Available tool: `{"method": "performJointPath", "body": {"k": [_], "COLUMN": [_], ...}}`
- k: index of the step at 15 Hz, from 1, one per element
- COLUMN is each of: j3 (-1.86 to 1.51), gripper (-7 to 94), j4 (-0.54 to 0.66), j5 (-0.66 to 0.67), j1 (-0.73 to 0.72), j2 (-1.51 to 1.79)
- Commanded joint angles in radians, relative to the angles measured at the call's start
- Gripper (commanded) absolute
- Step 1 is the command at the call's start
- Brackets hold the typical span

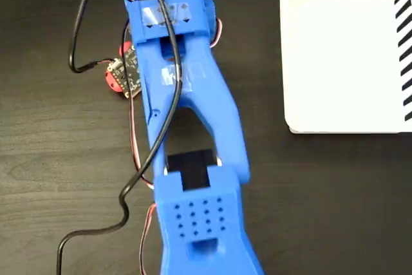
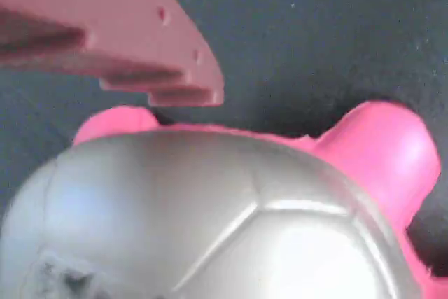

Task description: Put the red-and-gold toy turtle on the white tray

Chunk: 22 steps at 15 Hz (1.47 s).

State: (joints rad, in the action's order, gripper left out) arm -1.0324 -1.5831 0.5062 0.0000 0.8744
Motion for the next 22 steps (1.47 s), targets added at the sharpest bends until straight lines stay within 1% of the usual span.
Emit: {"method": "performJointPath", "body": {"k": [1, 2, 4, 5, 7, 8, 11, 12, 13, 15, 19, 22], "j3": [0.055, 0.060, 0.069, 0.074, 0.083, 0.097, 0.103, 0.143, 0.212, 0.238, 0.284, 0.196], "gripper": [50, 42, 33, 25, 5, 1, 0, 0, 0, 0, 0, 0], "j4": [-0.011, -0.011, -0.009, -0.009, -0.020, -0.029, -0.023, -0.002, -0.035, -0.060, -0.069, -0.063], "j5": [0.002, 0.000, -0.006, -0.015, -0.031, -0.032, -0.041, -0.081, -0.101, -0.114, -0.118, -0.121], "j1": [0.002, 0.002, 0.000, 0.000, -0.006, -0.009, -0.009, -0.017, -0.025, -0.044, -0.057, -0.040], "j2": [0.043, 0.041, 0.041, 0.043, 0.044, 0.041, 0.044, 0.043, 0.041, 0.133, 0.281, 0.380]}}
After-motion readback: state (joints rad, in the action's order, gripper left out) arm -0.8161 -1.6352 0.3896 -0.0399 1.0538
